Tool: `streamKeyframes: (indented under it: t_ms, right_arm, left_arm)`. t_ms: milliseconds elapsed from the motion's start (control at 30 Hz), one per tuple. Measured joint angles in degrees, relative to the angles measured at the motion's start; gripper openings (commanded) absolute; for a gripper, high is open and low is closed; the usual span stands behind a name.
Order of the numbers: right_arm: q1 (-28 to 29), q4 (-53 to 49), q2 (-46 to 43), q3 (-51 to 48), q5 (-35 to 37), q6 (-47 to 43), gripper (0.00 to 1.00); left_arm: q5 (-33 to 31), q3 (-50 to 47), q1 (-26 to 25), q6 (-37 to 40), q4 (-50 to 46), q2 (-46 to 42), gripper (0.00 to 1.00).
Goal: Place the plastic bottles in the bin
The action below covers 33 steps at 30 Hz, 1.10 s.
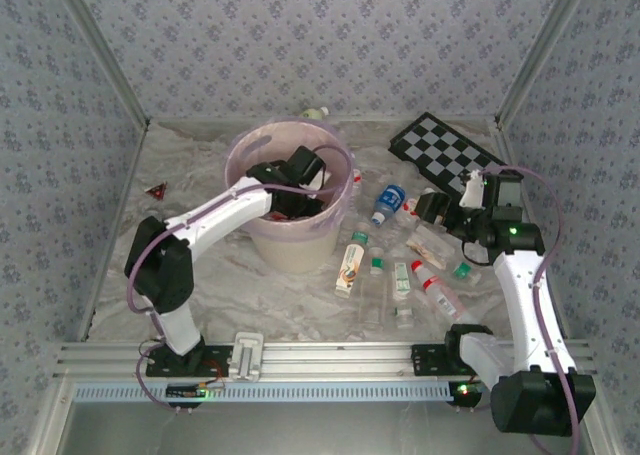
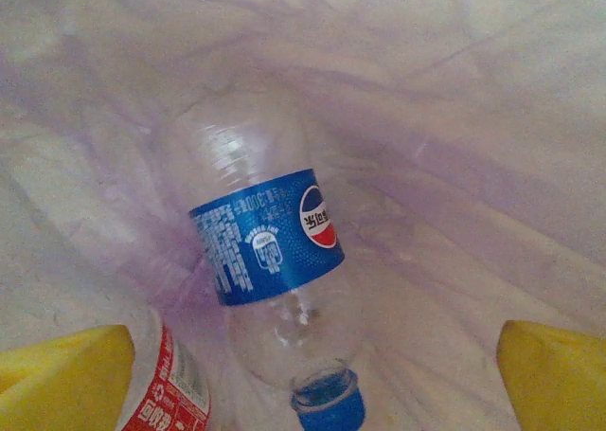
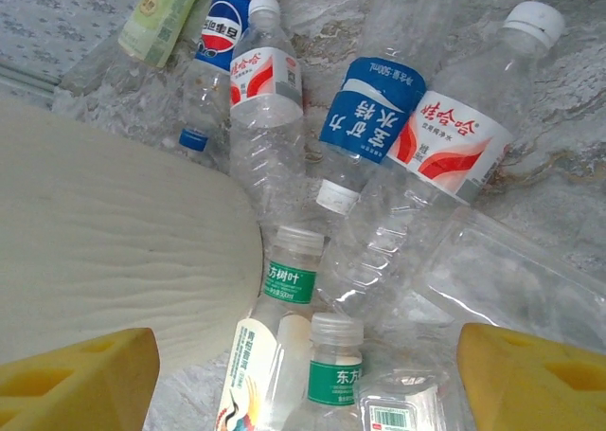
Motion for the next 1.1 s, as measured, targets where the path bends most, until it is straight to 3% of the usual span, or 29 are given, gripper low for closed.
streamKeyframes:
  t_ms: [200, 467, 733, 900, 1100]
  right_arm:
    - [0.0, -0.1, 0.0, -1.1, 1.0, -0.4, 0.86]
    - [0.0, -0.2, 0.1, -1.1, 1.8, -0.7, 0.86]
    - [0.3, -0.2, 0.1, -1.1, 1.9, -0.6, 0.86]
    - [0.8, -0.2, 0.1, -1.1, 1.9, -0.6, 0.86]
    - [1.0, -0.3, 0.1, -1.1, 2.3, -0.6, 0.87]
  left_arm:
    - [-2.1, 5.1, 0.1, 1.3, -4.2, -3.1, 0.99]
    - [-8.5, 14.0, 1.2, 4.4, -10.2, -14.1, 0.99]
    - [-12.5, 11.1, 16.5, 5.4, -11.3, -22.5, 0.90]
    - [-10.9, 7.5, 19.2, 5.5, -10.7, -20.3, 0.76]
    - [-8.7, 4.8, 20.4, 5.0, -9.7, -18.0, 0.42]
